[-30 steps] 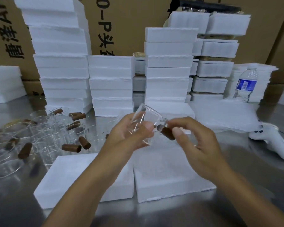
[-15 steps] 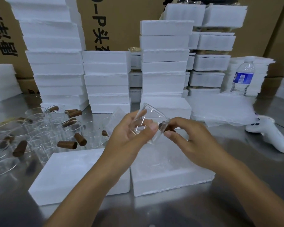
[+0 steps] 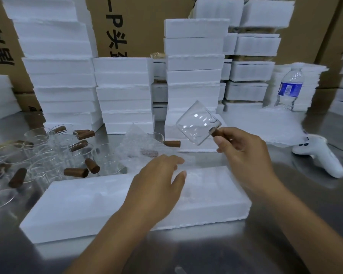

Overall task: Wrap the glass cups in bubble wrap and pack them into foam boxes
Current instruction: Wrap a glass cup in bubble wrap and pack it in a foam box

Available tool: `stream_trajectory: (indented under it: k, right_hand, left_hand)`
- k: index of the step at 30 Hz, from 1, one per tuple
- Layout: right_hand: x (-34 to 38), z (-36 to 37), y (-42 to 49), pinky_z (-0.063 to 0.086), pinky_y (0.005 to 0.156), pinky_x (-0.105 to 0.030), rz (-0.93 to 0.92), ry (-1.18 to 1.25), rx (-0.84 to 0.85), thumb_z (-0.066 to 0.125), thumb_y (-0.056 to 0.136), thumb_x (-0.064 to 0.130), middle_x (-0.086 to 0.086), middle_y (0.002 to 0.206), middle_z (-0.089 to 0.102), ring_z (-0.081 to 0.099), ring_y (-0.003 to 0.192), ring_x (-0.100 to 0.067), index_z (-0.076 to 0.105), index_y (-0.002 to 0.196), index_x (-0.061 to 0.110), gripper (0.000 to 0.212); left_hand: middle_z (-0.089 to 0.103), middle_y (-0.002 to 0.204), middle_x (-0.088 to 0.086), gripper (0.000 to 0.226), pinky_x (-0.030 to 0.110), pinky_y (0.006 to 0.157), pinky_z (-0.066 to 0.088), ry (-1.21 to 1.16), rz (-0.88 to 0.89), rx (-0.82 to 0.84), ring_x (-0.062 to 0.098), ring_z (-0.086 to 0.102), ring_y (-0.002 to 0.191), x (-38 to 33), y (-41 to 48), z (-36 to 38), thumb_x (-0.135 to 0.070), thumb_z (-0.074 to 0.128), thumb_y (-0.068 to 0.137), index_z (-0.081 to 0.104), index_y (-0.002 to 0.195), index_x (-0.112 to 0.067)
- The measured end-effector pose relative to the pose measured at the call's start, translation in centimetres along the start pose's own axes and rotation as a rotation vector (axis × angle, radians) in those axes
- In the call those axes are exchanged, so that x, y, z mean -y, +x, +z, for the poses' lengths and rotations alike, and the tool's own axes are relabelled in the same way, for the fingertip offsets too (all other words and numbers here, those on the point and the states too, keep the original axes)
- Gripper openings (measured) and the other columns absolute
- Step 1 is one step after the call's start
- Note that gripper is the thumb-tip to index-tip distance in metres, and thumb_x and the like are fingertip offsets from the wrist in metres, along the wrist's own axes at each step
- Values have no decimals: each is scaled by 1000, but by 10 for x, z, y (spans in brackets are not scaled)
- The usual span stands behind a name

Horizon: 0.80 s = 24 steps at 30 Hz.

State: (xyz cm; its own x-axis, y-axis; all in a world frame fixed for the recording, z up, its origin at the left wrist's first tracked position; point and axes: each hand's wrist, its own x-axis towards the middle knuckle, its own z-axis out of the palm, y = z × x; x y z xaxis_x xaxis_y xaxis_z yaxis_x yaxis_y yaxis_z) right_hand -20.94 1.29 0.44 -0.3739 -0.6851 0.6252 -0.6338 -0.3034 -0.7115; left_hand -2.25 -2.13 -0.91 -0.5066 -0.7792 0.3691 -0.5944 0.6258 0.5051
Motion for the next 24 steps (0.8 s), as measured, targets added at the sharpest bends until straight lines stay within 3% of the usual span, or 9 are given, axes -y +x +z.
stream_trajectory:
  k: [2,4,9,13,16,20,24]
  right_hand:
    - [0,2,0,49,77,-33,40,41,13,63,88,18,13,81,67,64,76,-18,62,82,40,23]
    - [-1,2,1,49,75,-27,64,44,25,64,88,17,14,80,67,64,72,-13,61,80,41,25]
    - [-3,-3,3,44,61,-8,131,122,-9,62,89,20,13,81,67,64,63,-1,63,83,36,17]
    - [-2,-5,4,43,57,-5,207,256,-33,59,91,22,14,76,69,63,63,3,64,84,34,15]
    - [2,-6,5,44,60,-5,235,366,-1,56,91,24,17,75,71,64,66,1,67,93,27,11]
    - [9,-9,5,46,67,-7,163,384,61,56,89,24,16,78,71,65,71,-1,68,96,24,14]
    - [14,-11,5,44,76,-11,72,230,49,61,86,24,14,90,65,60,81,1,65,88,38,15]
  left_hand:
    - [47,107,-16,36,21,80,39,123,4,-9,6,50,98,1,2,0,-41,49,95,49,130,-36]
    - [40,100,-15,35,23,77,38,202,1,-12,9,51,104,1,6,1,-42,48,95,50,128,-35]
    - [39,74,-16,15,24,64,33,218,-25,-54,9,47,78,0,12,-1,-34,49,95,63,102,-34]
    - [44,68,-15,12,27,61,35,186,-29,-102,11,49,73,1,11,-4,-29,52,94,63,92,-34]
    - [54,68,-15,13,23,56,39,21,-54,-202,6,53,67,2,13,-10,-28,57,91,61,81,-34]
    - [62,67,-9,18,10,51,40,-385,-110,-374,1,55,58,3,19,-23,-22,64,87,62,72,-32]
    - [67,71,-4,18,27,60,54,-624,-127,-424,13,63,62,2,19,-31,-18,65,87,64,74,-30]
